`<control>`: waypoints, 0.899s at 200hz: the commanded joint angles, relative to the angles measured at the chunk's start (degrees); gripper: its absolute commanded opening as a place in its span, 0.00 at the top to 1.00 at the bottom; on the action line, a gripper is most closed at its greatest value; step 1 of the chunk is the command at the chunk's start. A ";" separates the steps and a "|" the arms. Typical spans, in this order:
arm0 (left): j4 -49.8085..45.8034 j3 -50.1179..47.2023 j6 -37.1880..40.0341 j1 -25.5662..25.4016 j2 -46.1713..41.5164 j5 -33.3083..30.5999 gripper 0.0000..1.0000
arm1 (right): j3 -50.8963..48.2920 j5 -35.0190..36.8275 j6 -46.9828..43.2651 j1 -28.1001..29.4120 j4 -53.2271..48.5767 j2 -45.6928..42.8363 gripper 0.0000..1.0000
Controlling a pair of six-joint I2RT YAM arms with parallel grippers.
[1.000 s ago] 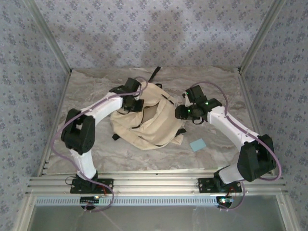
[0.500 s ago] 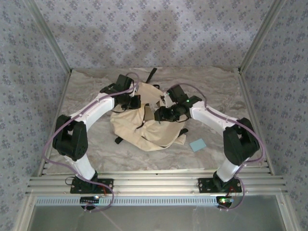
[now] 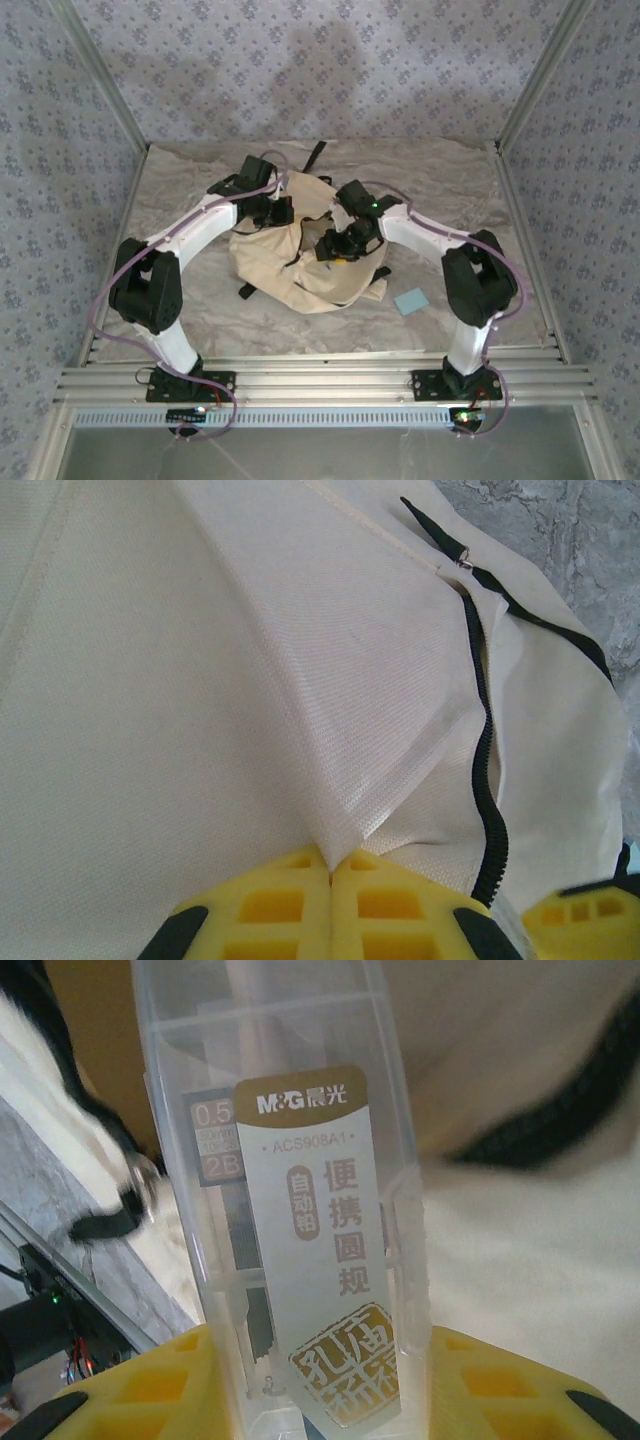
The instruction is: Pack the student bag
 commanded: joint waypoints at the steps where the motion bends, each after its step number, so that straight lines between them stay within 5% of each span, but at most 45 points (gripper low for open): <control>1: 4.13 -0.45 -0.92 0.08 -1.02 3.39 1.00 | 8.18 -2.43 -2.14 -0.24 -1.46 4.98 0.69; 14: 4.80 -1.48 -1.47 0.07 -1.54 3.67 1.00 | 13.40 -2.86 -2.02 -0.74 -1.51 8.26 0.66; 41: 5.28 -2.61 -2.12 0.07 -1.85 3.78 1.00 | 18.08 -3.50 -1.66 -0.19 -2.36 10.84 0.40; 86: 5.25 -2.11 -2.02 0.24 -1.49 3.55 1.00 | 5.72 0.04 1.07 -1.71 1.55 0.54 0.36; 100: 5.11 -1.67 -1.90 0.34 -1.32 3.46 1.00 | 2.37 2.73 1.36 -1.93 1.60 -2.99 0.40; 144: 5.49 -1.11 -2.36 0.34 -1.31 3.99 1.00 | -2.85 6.22 3.69 -0.52 6.61 -5.16 0.73; 180: 5.76 -1.28 -3.12 0.25 -1.40 4.62 1.00 | -1.71 5.48 6.88 1.63 12.45 -1.69 0.75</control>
